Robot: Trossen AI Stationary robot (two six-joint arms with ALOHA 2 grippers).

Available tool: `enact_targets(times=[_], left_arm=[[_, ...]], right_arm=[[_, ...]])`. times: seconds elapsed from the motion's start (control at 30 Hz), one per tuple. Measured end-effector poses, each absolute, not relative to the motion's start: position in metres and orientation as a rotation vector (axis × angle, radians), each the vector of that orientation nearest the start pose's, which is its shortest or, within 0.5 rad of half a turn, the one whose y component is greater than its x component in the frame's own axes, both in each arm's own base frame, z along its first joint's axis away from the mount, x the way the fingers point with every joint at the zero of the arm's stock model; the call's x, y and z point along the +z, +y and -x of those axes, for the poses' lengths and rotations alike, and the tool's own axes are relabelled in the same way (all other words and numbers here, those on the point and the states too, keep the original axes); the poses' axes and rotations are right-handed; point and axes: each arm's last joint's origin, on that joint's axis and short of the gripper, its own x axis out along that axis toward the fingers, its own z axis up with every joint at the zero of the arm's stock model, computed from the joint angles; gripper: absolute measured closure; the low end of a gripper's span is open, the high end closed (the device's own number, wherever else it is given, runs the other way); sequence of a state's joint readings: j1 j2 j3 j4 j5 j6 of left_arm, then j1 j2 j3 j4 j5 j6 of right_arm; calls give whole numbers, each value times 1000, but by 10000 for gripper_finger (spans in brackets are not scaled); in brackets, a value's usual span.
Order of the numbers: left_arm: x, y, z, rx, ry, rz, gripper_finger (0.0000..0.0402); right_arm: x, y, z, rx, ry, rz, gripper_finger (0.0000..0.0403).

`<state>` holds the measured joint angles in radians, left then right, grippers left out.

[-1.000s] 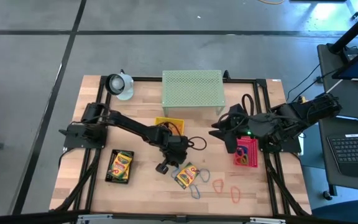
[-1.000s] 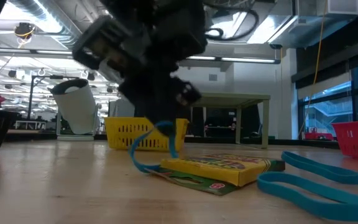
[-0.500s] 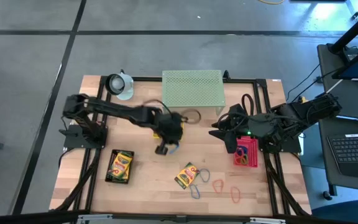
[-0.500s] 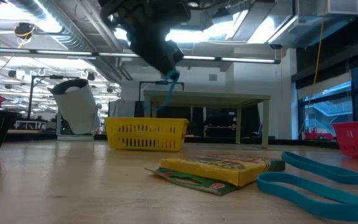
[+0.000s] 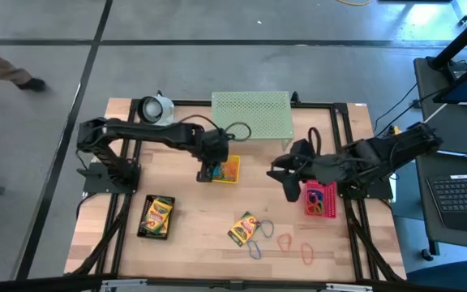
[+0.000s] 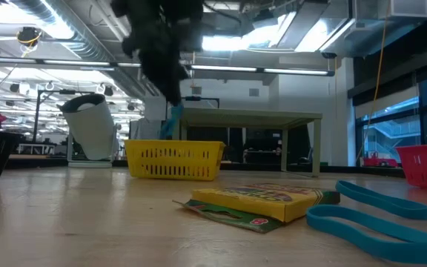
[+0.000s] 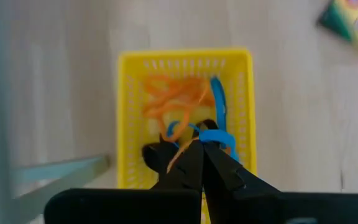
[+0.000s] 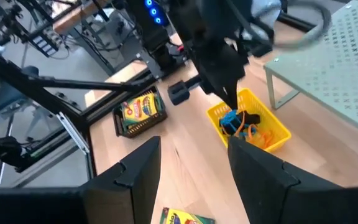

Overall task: Pick & Place Office Desk Supplies
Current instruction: Put the blue rubber band into the yellow bin

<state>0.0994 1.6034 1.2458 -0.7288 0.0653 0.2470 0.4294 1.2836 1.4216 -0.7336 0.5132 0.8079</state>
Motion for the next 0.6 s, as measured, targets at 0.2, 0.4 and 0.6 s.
enact_targets(times=[0.2,0.4,0.6], left_arm=[[220,33,-334,-54,1173,-121,400],[219,34,-337,-5,1153,-49,396],[234,45,-327,70,1125,43,356]], right_arm=[[391,97,-246,-296,483,-528,213],[390,98,-247,-295,487,-526,213],[386,97,-245,-323,526,-528,213]])
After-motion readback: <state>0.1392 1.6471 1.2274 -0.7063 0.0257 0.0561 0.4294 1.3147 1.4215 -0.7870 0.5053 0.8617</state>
